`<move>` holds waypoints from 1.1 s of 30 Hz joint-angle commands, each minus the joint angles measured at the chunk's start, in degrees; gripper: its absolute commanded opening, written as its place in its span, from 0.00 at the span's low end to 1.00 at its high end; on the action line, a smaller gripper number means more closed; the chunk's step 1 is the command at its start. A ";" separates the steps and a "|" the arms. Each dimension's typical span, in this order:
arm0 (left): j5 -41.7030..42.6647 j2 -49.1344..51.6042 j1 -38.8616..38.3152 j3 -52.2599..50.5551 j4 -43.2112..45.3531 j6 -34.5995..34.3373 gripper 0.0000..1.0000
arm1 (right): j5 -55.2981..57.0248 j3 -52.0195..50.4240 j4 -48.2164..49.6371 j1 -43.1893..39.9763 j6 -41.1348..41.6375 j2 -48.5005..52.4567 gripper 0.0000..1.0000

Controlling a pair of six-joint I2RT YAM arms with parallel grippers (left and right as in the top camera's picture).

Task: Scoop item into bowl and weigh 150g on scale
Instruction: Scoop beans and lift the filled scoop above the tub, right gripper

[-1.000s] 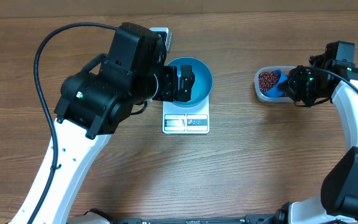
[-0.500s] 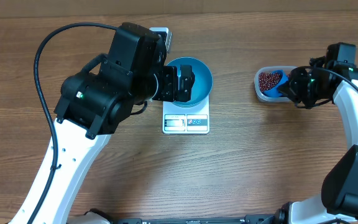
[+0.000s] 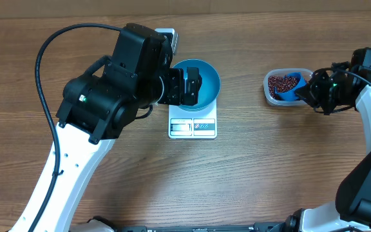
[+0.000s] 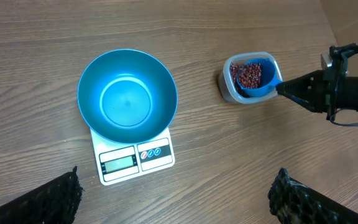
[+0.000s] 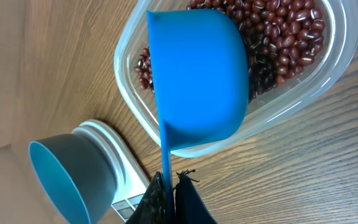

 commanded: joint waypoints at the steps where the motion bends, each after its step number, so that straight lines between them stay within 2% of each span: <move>1: -0.39 -1.01 0.00 1.29 0.04 1.07 0.99 | -2.14 0.74 -0.61 -1.07 -0.20 0.20 0.04; 13: -0.39 -1.01 0.00 1.29 0.04 1.07 1.00 | -8.59 0.74 -0.63 -3.15 -2.14 0.20 0.04; 27: -0.39 -1.01 0.00 1.29 0.04 1.07 1.00 | -22.95 0.74 -1.07 -7.02 -9.77 0.20 0.04; 33: -0.37 -1.01 0.00 1.29 0.04 1.07 0.99 | -27.71 0.74 -3.06 -10.08 -15.50 0.20 0.04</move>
